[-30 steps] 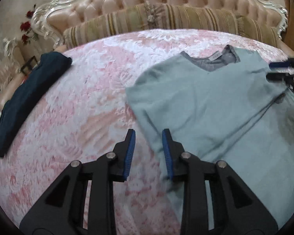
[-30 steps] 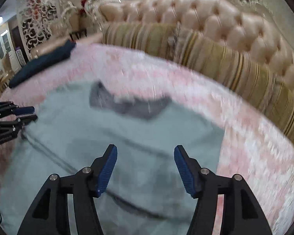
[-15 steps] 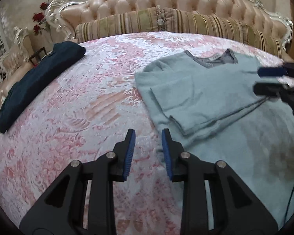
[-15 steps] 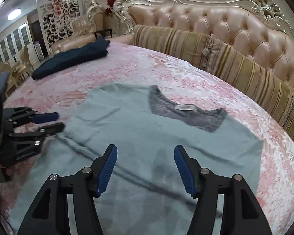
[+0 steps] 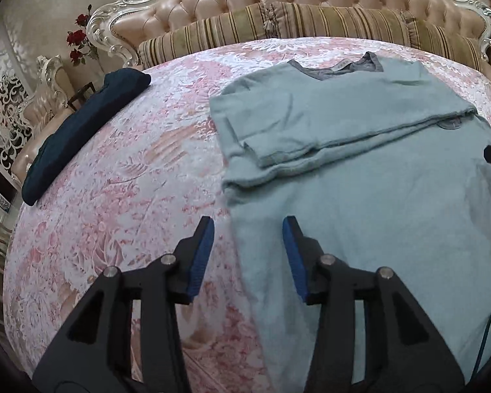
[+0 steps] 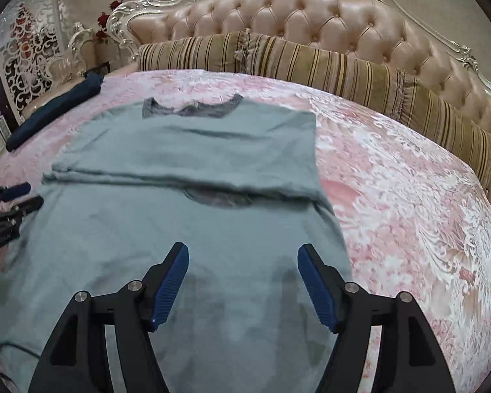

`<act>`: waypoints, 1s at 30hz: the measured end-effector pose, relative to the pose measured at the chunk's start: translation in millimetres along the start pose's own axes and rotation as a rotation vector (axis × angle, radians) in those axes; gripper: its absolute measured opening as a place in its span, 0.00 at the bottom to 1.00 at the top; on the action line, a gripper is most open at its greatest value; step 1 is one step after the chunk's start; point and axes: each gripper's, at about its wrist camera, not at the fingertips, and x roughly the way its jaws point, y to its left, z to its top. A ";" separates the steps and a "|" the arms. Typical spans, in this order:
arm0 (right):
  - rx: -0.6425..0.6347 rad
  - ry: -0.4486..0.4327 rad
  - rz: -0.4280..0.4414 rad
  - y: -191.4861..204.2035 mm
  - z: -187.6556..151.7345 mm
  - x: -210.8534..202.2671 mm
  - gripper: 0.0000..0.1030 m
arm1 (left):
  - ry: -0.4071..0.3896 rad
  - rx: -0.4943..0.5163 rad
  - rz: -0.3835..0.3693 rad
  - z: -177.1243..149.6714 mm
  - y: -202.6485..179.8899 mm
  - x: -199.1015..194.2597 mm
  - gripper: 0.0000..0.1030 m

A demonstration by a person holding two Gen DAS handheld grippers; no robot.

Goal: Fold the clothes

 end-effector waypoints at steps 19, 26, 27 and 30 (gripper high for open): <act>-0.009 0.026 0.001 -4.9 -7.1 10.1 0.75 | -0.011 0.005 0.018 -1.8 -2.0 -0.3 0.47; -0.008 0.026 -0.002 -4.8 -7.0 10.4 0.76 | -0.012 0.006 0.023 -1.7 -3.0 -0.7 0.47; -0.008 0.027 -0.002 -5.0 -7.0 10.2 0.77 | -0.012 0.006 0.023 -1.5 -2.9 -0.6 0.47; -0.007 0.028 -0.001 -5.3 -7.0 10.0 0.77 | -0.012 0.005 0.024 -1.6 -3.2 -0.6 0.47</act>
